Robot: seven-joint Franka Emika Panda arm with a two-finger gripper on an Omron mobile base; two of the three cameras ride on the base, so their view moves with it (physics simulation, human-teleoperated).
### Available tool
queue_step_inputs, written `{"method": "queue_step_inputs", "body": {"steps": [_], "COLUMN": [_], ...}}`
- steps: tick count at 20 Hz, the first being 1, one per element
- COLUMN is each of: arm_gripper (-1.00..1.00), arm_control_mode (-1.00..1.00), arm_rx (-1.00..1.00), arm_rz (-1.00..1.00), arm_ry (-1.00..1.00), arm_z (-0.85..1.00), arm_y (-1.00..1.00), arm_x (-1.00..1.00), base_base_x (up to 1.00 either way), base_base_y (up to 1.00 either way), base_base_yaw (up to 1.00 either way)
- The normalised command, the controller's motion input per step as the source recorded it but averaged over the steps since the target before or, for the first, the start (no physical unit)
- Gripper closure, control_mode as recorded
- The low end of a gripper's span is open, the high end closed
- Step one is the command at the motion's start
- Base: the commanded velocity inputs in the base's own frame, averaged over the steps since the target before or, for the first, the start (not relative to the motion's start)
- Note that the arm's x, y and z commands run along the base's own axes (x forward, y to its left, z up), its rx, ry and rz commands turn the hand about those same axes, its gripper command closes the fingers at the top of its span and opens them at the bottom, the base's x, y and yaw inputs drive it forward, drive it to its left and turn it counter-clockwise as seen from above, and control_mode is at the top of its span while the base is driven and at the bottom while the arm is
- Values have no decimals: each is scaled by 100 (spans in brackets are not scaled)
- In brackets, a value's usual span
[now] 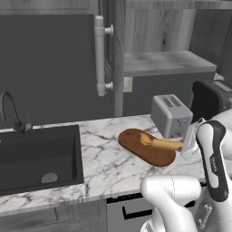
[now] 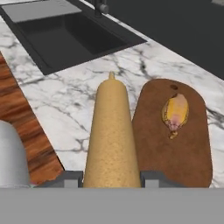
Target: Open the cabinet, retrieve the rolling pin, and place it next to the meat on the cutting board to prepare for tenderizing.
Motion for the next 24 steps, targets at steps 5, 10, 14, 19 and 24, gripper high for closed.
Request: {"method": "queue_step_inputs", "body": {"steps": [5,10,14,19,24], "arm_gripper": [100,100,100,100,100], "arm_control_mode": [-100,-100,-100,-100,-100], "arm_rx": [-6,-5,-4,-3,-2], "arm_rz": [13,14,15,14,12], "arm_ry": [0,0,0,0,0], "arm_z": [-20,-19,-22,-23,-22], "arm_y": [-2,-1,-1,-5,-3], "arm_x": [19,26,25,14,17], "base_base_x": [0,0,0,0,0], "base_base_y": [0,0,0,0,0], "base_base_yaw": [0,0,0,0,0]}}
